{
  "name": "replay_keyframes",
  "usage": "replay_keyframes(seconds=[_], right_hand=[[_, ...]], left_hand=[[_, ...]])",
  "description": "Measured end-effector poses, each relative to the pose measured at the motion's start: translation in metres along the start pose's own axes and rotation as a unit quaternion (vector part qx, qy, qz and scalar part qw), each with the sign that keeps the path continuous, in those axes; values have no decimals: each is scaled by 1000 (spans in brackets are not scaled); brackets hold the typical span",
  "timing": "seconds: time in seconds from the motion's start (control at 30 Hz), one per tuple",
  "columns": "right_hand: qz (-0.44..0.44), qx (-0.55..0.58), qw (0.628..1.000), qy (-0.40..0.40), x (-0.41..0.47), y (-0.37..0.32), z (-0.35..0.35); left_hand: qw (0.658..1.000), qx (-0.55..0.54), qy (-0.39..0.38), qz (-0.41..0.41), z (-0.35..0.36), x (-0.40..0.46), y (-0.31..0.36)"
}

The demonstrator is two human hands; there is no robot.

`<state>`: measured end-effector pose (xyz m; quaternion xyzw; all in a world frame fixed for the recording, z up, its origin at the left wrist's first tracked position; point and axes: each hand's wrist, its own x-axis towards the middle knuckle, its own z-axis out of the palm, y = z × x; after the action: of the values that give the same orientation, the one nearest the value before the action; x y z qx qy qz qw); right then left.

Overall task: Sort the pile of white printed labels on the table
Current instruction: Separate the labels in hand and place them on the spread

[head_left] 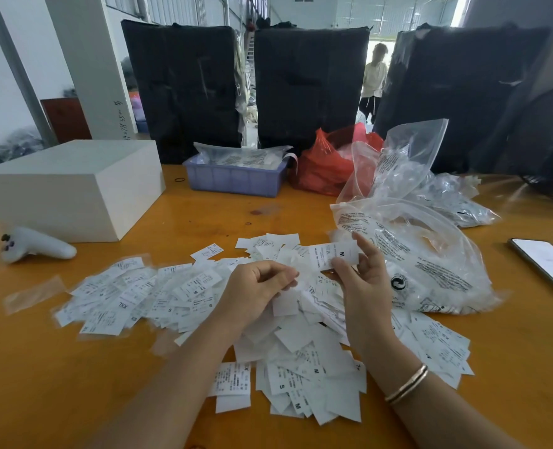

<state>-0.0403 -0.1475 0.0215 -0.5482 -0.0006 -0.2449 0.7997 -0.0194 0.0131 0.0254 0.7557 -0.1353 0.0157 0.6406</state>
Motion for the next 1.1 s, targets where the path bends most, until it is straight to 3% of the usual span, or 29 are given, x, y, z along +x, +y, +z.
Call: replay_keyframes(seconds=[0.37,0.67,1.0,1.1], right_hand=[[-26,-91,990,-103,-4,4,1],[18,24,999,23,2,2,-3],[16,-38,997,-58,-3,5,2],[11,-39,998,-50,-4,5,3]], left_hand=[[999,-38,18,-12,-1,0,3],[999,-40,10,-12,0,0,3],[999,-41,19,-17,-1,0,3],[998,-52,17,-21,-1,0,3]])
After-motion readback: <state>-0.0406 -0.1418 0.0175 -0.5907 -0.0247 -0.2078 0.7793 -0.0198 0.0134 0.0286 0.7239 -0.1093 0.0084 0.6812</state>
